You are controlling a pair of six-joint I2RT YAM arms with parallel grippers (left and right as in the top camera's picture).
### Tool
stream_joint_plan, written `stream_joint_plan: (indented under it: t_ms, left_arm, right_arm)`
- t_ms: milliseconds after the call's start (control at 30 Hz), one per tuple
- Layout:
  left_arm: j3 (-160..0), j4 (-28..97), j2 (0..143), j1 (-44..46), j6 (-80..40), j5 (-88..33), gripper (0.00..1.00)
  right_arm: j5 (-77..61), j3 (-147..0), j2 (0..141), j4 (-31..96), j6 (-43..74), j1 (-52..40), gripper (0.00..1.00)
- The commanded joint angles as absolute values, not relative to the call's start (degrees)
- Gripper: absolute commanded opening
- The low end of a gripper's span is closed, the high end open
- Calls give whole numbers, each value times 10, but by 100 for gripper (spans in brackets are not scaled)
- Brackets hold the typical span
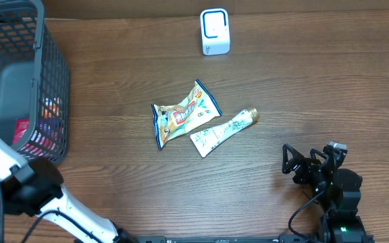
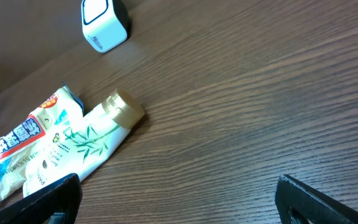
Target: Scan the item barcode
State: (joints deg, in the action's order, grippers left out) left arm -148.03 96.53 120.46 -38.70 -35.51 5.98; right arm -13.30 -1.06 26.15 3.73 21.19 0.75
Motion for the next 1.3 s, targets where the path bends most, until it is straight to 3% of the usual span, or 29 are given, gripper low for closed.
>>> stream_joint_plan:
  t_ms: [0,233,633,667,767,867,1033,1267]
  left_arm:
    - [-1472,968,1250,-391,-426,91,100]
    - [-1469,968,1338,-389,-347,90,100]
    - [-1359,926,1387,-385,-439,126,97]
    - [-1346,920,1387,-386,-439,126,94]
    - [-1314,901,1388,-386,-440,126,70]
    - [-1282,882,1388,-386,-440,124,62]
    - [-1236,864,1388,-386,-453,123,6]
    - [-1302,915,1386,-390,-453,105,4]
  right_arm:
    - [-136,-5,261,36,211,8,100]
    - [-136,-5,261,36,211,8,100]
    - [-136,-5,261,36,211,8,100]
    - [-136,-5,261,36,211,8,100]
    - [-136,-5,261,36,211,8,100]
    - [-136,-5,264,36,211,8,100]
    - [-136,-5,269,36,211,8,100]
    - [-136,-5,269,36,211,8,100]
